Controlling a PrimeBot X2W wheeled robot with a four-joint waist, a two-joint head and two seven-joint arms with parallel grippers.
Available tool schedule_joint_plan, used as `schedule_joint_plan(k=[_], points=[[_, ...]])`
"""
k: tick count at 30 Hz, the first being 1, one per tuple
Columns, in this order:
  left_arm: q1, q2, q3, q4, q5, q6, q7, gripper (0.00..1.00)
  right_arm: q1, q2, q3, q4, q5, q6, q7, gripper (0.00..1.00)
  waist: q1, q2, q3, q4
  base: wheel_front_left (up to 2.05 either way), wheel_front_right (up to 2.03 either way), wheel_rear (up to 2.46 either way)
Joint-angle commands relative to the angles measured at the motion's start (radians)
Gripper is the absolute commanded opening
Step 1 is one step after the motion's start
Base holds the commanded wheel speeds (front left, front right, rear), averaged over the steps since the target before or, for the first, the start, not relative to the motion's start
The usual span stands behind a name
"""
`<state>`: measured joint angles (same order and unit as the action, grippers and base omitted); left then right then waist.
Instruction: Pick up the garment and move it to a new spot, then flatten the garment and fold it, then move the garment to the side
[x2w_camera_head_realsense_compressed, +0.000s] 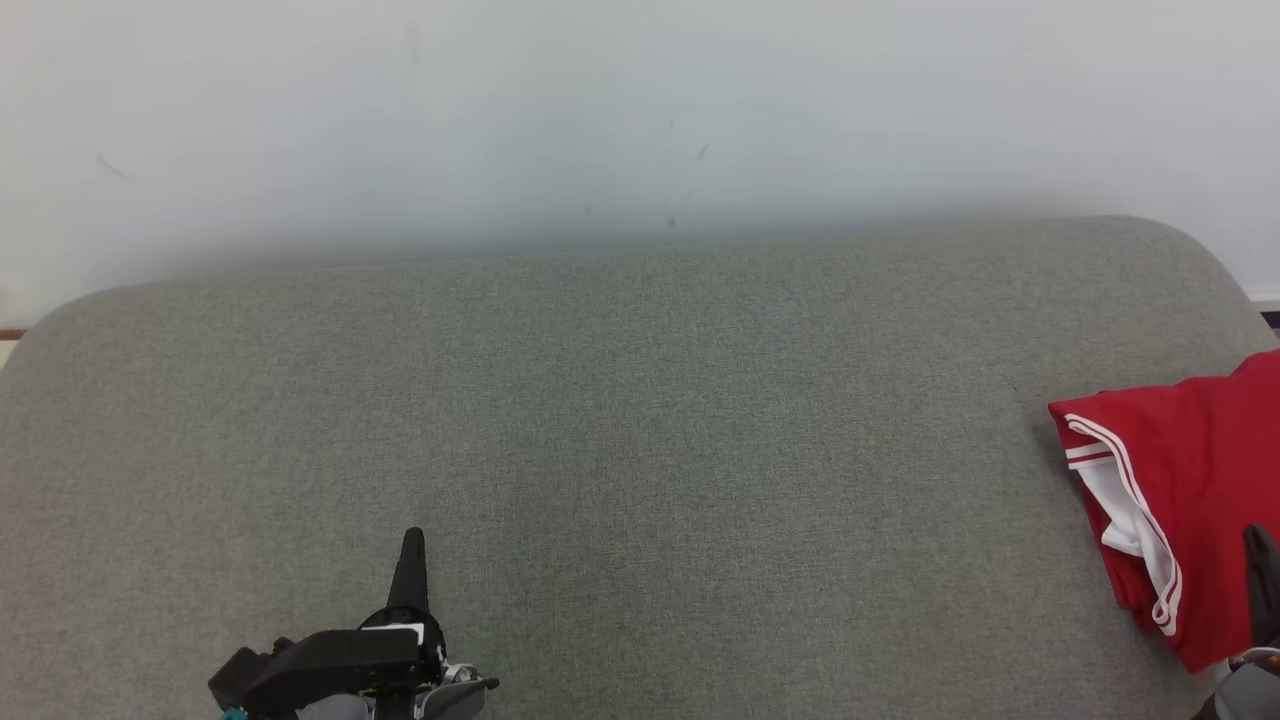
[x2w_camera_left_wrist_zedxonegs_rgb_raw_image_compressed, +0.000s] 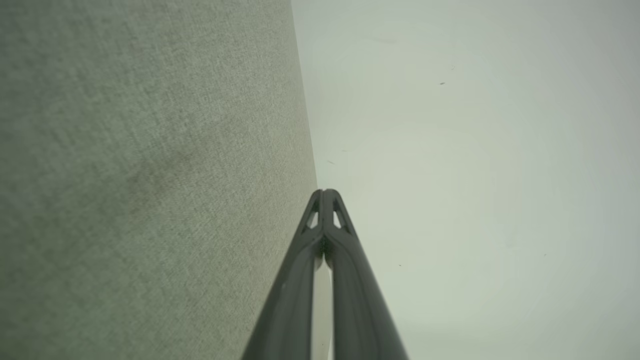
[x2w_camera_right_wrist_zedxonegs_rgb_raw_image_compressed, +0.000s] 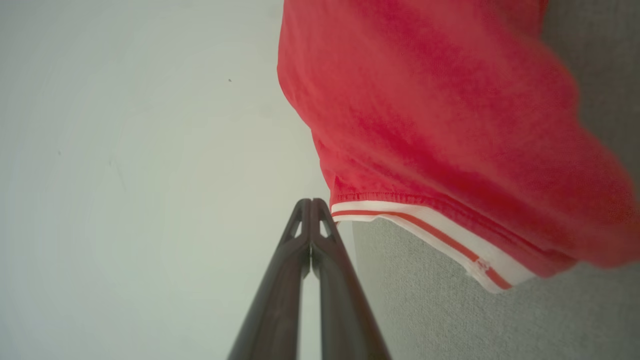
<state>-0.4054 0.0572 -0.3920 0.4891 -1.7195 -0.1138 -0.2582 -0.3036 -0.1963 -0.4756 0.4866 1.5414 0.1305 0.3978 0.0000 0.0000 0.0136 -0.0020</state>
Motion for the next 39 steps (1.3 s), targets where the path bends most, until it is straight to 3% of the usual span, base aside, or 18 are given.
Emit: schedule_joint_plan(k=[1,8,39], points=[[-0.015,-0.002,-0.002,0.012,-0.029,-0.010,-0.004,0.00,-0.016,-0.002,-0.012,0.010,0.022,0.000,0.011,0.00,0.0000,0.0000,0.000,0.000,0.00,0.00,0.00],[-0.026,-0.009,-0.006,0.026,-0.068,-0.022,-0.005,0.00,-0.029,0.000,-0.033,0.031,0.060,0.000,0.026,0.00,0.0000,0.0000,0.001,0.000,0.00,0.00,0.00],[-0.022,-0.008,-0.006,0.024,-0.065,-0.022,-0.005,0.00,-0.030,0.009,-0.046,0.029,0.039,0.000,0.034,0.00,0.0000,0.0000,0.001,0.000,0.00,0.00,0.00]])
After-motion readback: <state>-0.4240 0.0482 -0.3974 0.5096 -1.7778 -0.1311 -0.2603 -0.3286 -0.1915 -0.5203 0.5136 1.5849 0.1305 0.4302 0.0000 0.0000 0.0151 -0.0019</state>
